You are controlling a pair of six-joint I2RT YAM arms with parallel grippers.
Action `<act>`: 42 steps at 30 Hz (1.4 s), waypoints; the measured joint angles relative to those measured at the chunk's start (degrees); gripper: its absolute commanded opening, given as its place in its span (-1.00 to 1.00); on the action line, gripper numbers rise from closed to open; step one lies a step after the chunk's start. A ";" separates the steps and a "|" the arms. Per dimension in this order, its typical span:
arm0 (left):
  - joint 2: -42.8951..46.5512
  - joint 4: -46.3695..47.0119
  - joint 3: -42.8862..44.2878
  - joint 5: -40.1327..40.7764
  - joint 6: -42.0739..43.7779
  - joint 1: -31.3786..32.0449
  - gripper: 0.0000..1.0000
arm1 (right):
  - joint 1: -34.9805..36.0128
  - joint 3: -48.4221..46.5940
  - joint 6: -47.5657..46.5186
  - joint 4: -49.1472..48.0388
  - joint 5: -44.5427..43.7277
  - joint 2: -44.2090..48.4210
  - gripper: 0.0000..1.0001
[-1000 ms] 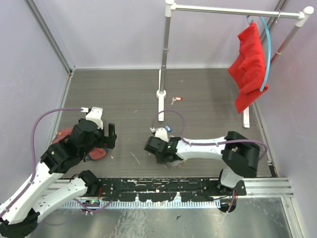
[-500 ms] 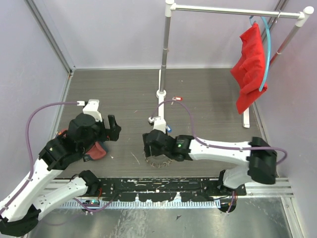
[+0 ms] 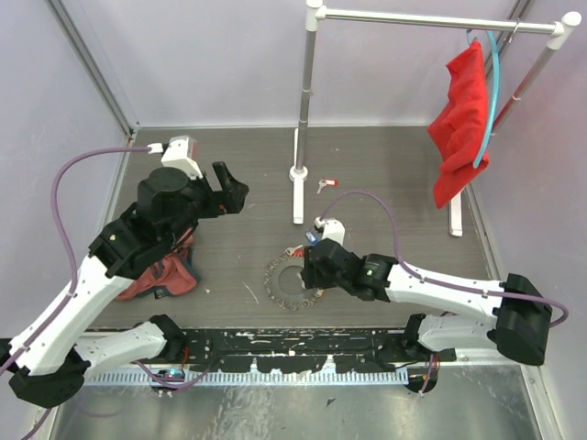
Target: Put the keys on the keyring
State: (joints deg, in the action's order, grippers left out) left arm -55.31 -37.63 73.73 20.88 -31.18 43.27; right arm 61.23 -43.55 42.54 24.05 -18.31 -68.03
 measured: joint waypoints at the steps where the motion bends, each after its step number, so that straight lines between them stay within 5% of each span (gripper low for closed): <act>1: -0.57 0.48 -0.26 0.26 -0.48 0.00 0.96 | 0.28 1.60 0.79 -0.31 0.59 1.11 -0.01; 14: -6.49 6.10 -3.78 -0.13 -3.63 0.00 0.96 | 11.06 0.33 4.24 -0.04 -1.36 -2.47 -0.20; 42: -6.12 10.21 -7.54 -1.18 -4.63 -1.01 0.96 | 11.96 -7.32 10.51 5.20 -1.09 -19.52 -0.34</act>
State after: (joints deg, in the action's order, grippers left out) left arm -61.43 -27.42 66.19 19.70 -35.81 42.26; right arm 73.19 -50.87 53.06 29.26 -19.40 -87.55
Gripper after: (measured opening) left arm 0.982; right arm 0.330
